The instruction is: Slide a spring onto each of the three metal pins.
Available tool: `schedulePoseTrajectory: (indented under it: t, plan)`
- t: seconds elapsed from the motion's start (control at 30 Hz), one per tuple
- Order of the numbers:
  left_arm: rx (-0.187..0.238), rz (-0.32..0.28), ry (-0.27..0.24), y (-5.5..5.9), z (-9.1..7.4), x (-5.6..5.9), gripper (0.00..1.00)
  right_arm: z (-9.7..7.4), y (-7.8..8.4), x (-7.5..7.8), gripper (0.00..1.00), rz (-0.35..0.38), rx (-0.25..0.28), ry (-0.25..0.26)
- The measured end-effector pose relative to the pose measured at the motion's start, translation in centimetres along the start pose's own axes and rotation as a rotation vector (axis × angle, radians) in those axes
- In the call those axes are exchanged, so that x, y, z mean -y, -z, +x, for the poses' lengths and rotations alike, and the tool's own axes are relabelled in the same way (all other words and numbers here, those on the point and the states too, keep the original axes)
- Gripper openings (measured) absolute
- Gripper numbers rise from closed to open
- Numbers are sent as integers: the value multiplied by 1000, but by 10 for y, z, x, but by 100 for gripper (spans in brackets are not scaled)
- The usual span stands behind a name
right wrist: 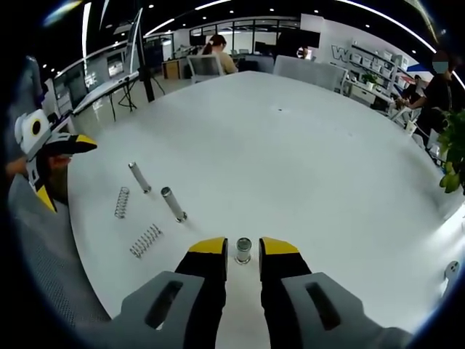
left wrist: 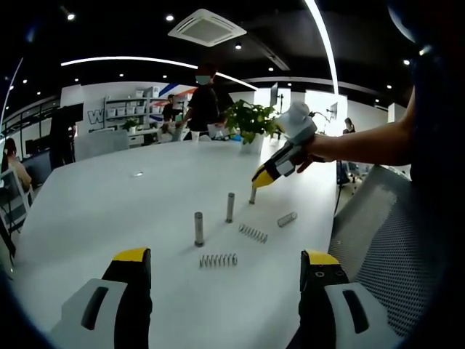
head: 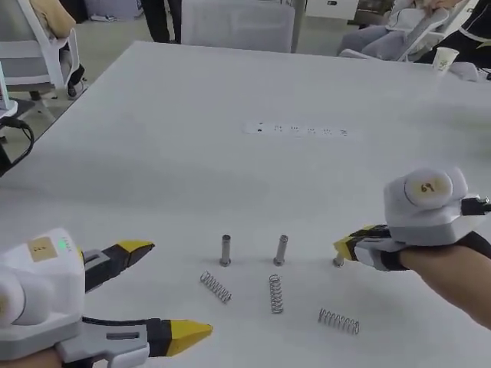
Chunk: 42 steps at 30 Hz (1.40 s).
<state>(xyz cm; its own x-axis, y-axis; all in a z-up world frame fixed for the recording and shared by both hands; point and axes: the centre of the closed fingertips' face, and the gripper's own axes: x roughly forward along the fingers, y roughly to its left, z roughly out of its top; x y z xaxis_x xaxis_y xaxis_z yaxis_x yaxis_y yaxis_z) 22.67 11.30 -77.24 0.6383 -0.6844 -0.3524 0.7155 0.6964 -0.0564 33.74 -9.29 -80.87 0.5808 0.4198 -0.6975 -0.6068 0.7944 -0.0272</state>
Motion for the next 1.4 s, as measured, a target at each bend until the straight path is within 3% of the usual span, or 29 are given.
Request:
schedulePoseTrajectory:
  t: [0.4,0.73,0.87,1.17,1.4]
  plan:
    - [2,4,6,-2,1,1,81,-14,9,-2,16,-8,-13,0]
    - [1,5,8,-1,0,2,81,-25,23,-16,17,-36,-52,-41]
    - [3,5,8,-1,0,2,81,-28,28,-26,17,-40,-72,-86]
    - [3,5,7,-2,0,3,81,-28,38,-52,16,-143,-142,-187]
    - [4,3,2,-2,-1,2,81,-26,51,-71,15,-248,-225,-268]
